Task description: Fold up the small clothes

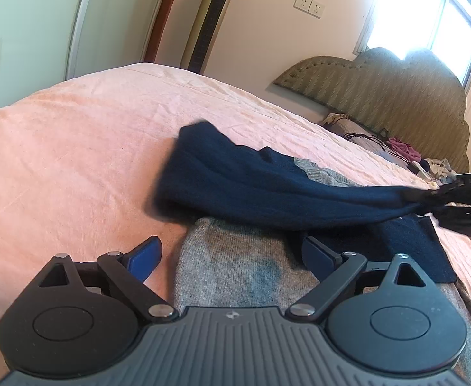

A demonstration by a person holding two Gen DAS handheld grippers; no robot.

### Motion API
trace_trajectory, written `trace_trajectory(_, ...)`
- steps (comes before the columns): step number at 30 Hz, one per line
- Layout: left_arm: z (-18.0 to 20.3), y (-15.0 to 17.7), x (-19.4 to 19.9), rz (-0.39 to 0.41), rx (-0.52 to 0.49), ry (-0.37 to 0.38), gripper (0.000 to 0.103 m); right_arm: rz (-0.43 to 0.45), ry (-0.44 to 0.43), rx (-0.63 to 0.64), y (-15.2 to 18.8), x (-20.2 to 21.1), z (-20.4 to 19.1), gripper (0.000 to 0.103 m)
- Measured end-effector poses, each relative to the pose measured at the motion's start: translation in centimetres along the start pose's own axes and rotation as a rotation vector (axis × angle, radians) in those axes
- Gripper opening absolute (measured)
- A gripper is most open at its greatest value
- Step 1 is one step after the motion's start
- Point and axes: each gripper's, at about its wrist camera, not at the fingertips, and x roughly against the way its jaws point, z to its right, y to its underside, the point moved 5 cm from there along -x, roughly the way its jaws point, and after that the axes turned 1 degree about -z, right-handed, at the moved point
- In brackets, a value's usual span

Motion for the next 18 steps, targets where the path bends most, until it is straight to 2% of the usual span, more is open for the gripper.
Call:
trace_trajectory(3,-0.1,0.0,0.0,0.001,0.006,0.007,0.096,0.052,0.037,0.037,-1.2,4.2,0.9,0.014)
trace_trajectory(6,-0.2,-0.1,-0.1,0.001,0.011,0.015,0.097,0.055,0.177,0.065,-1.4,7.0,4.1,0.014)
trace_trajectory(8,-0.3,0.0,-0.1,0.001,0.01,0.016,0.097,0.034,0.306,0.102,-0.7,7.7,6.2,0.014)
trace_trajectory(9,-0.3,-0.1,-0.1,0.001,0.009,0.016,0.097,0.02,0.339,0.113,-0.3,7.7,6.9,0.014)
trace_trajectory(12,-0.2,-0.1,-0.1,-0.001,0.004,0.011,0.097,-0.002,0.366,0.129,0.9,7.2,8.0,0.015)
trace_trajectory(13,-0.2,-0.1,-0.1,-0.002,0.0,0.009,0.097,-0.003,0.366,0.129,1.2,7.0,7.9,0.021)
trace_trajectory(14,-0.1,0.0,-0.2,-0.005,-0.006,0.005,0.097,-0.002,0.365,0.12,1.1,7.0,7.9,0.022)
trace_trajectory(16,0.1,-0.1,-0.2,-0.009,-0.016,-0.001,0.097,0.026,0.357,0.113,0.7,7.5,7.7,0.053)
trace_trajectory(18,0.1,0.0,-0.3,-0.01,-0.019,-0.004,0.098,0.105,0.358,0.103,-0.4,8.8,7.4,0.059)
